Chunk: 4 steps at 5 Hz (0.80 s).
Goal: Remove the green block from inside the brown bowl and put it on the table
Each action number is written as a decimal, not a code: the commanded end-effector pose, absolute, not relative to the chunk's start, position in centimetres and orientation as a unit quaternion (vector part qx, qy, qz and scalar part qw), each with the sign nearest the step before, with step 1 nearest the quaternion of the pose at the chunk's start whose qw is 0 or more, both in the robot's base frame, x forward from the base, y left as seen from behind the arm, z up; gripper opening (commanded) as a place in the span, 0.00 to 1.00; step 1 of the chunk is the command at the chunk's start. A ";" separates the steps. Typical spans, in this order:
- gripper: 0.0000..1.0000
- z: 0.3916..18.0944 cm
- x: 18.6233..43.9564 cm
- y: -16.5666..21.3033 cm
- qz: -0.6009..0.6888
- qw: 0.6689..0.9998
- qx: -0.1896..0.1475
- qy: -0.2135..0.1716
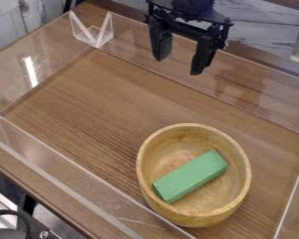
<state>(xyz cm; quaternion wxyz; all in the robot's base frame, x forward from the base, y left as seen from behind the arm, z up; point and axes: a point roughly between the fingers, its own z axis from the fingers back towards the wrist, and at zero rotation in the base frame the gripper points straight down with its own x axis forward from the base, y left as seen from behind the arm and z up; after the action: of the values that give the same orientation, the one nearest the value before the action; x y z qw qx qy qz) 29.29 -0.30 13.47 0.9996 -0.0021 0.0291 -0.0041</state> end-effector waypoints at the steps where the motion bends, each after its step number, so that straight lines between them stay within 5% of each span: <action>1: 1.00 12.5 27.9 -0.6 -0.009 0.999 -0.002 0.039; 4: 1.00 11.6 26.2 -2.6 -0.069 0.997 -0.004 0.036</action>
<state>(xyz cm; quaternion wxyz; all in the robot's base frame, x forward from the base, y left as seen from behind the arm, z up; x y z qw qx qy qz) 25.87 -2.55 9.97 0.9956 -0.0032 0.0691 -0.0631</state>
